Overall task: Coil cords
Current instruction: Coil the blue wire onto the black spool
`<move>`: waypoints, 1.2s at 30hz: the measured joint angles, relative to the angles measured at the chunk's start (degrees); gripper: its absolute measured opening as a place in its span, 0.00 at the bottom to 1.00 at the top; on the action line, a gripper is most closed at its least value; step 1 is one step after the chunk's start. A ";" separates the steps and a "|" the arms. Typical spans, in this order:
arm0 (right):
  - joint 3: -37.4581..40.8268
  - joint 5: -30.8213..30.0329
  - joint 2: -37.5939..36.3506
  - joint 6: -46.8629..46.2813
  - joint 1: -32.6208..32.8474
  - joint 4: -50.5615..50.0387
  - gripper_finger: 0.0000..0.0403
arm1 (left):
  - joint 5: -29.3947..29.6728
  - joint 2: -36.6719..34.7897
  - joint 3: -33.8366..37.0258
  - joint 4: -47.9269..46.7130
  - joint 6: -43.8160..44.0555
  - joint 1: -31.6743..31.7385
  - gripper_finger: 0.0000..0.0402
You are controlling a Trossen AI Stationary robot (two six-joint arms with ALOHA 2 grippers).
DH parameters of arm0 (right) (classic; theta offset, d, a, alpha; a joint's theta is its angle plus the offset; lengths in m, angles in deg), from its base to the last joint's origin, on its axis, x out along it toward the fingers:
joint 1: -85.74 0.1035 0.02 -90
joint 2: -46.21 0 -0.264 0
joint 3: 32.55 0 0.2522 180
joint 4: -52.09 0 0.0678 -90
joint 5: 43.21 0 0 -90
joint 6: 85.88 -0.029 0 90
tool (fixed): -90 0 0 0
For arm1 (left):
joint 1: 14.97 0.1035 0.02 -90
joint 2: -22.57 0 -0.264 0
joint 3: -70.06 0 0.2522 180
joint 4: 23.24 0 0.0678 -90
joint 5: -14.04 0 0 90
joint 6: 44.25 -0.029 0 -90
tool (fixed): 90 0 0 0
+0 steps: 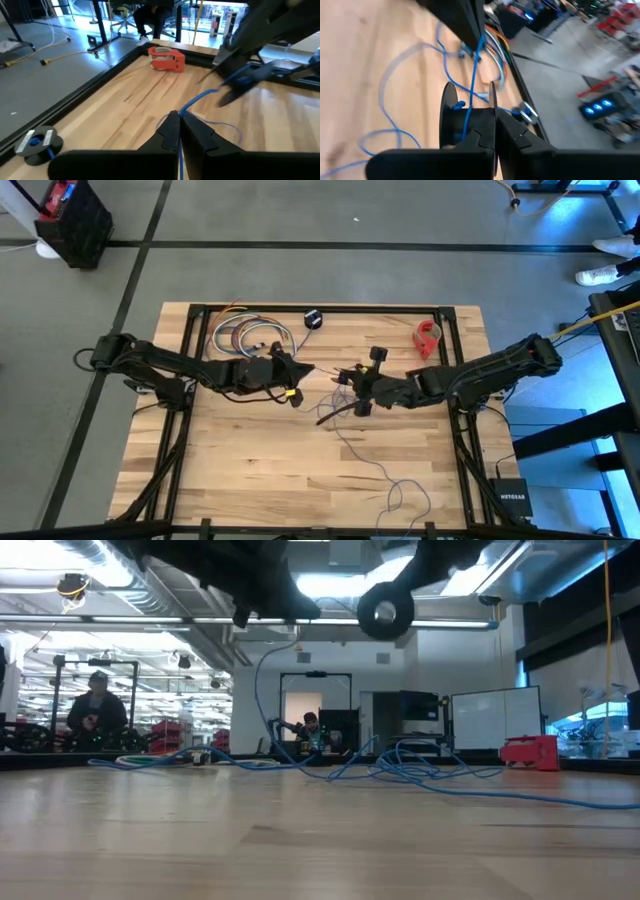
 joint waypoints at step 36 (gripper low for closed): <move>0.31 3.78 10.98 -4.32 -3.82 19.97 0.01 | -3.56 4.96 -0.17 9.22 -1.31 -7.00 0.00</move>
